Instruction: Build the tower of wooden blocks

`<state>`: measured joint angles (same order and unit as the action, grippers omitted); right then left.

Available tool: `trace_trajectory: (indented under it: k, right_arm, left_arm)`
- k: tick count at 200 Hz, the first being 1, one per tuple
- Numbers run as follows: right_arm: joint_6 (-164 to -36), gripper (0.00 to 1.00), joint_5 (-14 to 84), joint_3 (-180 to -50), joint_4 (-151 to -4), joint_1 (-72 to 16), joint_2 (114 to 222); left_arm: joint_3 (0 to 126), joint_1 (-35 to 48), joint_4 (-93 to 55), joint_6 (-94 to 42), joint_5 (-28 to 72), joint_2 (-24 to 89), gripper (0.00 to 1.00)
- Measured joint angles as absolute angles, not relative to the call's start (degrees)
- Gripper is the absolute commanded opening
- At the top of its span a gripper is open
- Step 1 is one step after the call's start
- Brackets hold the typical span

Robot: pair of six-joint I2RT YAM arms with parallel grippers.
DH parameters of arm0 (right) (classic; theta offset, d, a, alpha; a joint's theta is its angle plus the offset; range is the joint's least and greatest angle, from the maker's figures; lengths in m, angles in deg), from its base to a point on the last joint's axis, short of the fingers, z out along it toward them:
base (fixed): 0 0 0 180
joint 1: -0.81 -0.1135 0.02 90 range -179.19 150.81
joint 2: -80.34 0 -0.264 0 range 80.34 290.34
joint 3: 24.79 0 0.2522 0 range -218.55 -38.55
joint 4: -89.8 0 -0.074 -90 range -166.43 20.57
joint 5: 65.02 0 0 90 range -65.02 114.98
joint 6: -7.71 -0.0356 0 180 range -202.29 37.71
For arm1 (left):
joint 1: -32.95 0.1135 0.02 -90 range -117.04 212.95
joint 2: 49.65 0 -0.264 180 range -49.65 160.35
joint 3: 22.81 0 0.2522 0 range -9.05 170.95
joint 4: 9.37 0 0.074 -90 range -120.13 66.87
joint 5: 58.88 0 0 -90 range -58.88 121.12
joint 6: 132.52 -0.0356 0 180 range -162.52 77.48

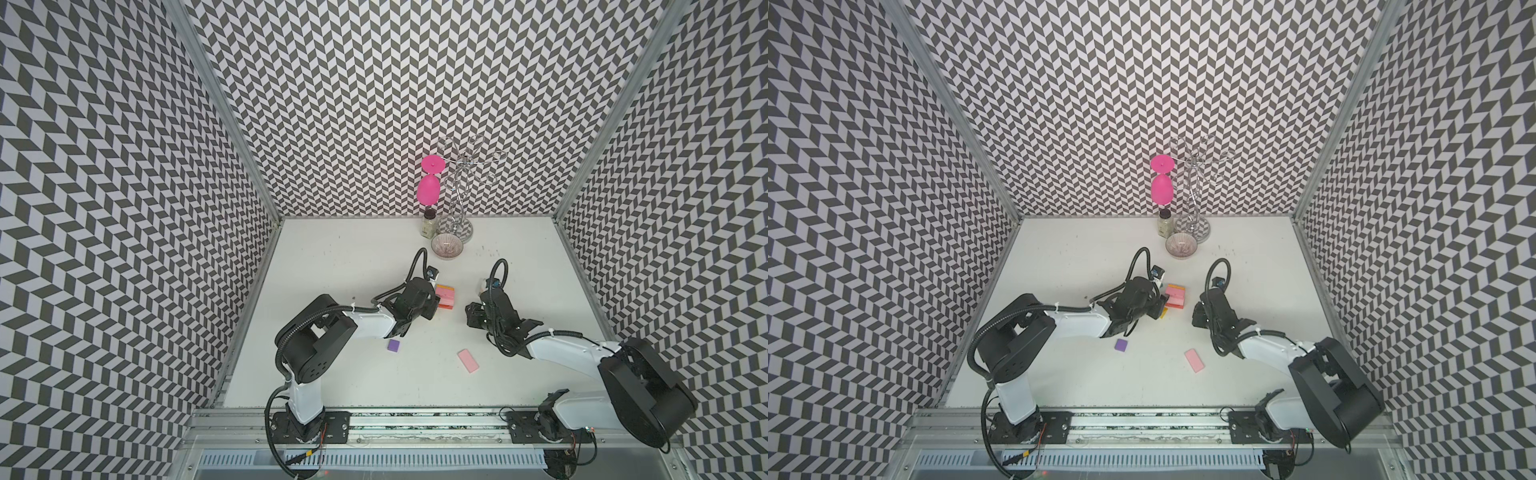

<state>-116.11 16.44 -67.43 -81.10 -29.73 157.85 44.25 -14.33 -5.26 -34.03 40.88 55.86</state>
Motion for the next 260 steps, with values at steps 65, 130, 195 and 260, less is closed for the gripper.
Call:
trace_trajectory:
  k: [65,130,195,260]
  right_arm:
    - [-115.3,0.33,17.8,-67.2,-81.6,-29.7,156.0]
    - [-113.4,0.26,21.1,-69.3,-82.3,-29.7,157.9]
    - [-111.8,0.27,24.6,-73.8,-82.9,-29.7,163.3]
    - [-111.2,0.24,25.9,-75.5,-83.0,-29.7,166.4]
  left_arm:
    - [41.6,-14.7,-4.8,-33.9,39.2,50.8,0.54]
    - [40.4,-14.4,-3.4,-33.0,39.4,48.4,0.54]
    - [40.4,-13.2,-3.4,-32.3,39.5,48.4,0.54]
    - [40.5,-13.0,-3.5,-32.1,39.5,49.6,0.53]
